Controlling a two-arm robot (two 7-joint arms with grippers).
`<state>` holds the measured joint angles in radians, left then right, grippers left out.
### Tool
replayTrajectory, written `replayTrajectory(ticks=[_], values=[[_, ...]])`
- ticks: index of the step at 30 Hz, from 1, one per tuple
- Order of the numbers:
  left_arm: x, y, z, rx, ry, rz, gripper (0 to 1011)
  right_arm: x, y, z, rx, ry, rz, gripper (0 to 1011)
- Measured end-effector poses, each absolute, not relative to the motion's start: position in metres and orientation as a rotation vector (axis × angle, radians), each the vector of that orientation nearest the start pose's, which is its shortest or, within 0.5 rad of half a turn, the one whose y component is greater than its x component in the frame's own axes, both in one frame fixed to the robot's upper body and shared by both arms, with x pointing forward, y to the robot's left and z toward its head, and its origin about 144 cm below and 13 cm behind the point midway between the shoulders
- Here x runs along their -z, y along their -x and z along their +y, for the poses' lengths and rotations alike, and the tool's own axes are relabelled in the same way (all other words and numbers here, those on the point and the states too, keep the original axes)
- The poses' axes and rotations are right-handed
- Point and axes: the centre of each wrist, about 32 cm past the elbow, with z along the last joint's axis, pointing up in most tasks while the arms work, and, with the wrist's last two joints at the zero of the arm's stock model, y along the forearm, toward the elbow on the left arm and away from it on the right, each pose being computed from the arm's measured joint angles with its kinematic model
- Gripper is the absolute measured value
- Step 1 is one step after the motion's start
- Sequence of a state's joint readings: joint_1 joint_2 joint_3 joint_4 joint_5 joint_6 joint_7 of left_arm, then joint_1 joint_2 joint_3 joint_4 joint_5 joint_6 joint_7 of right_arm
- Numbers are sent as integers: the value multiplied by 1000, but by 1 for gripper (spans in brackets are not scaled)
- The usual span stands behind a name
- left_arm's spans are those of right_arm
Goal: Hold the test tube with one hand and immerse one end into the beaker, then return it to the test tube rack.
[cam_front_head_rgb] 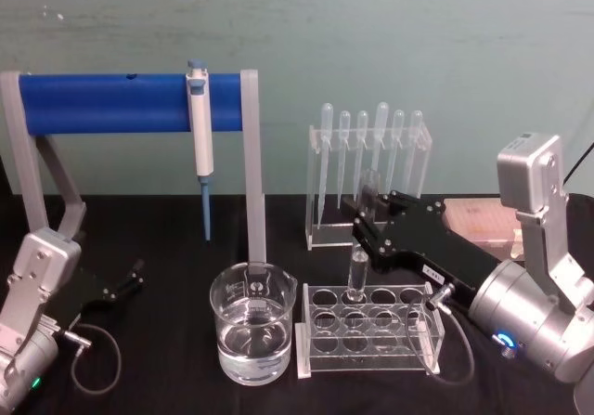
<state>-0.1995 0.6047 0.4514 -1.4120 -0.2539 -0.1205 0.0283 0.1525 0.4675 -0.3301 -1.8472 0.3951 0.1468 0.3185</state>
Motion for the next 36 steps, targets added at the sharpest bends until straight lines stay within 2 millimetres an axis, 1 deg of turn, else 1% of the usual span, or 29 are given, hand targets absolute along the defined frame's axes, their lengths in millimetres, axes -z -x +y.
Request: replayTrajectory(ticks=[12, 36], values=[[-1140, -489, 310, -1248, -304, -285, 1000, -1242, -461, -230, 856, 15, -126, 224], [-1140, -489, 310, -1248, -304, -285, 1000, -1218, -467, -231, 867, 36, -92, 224]])
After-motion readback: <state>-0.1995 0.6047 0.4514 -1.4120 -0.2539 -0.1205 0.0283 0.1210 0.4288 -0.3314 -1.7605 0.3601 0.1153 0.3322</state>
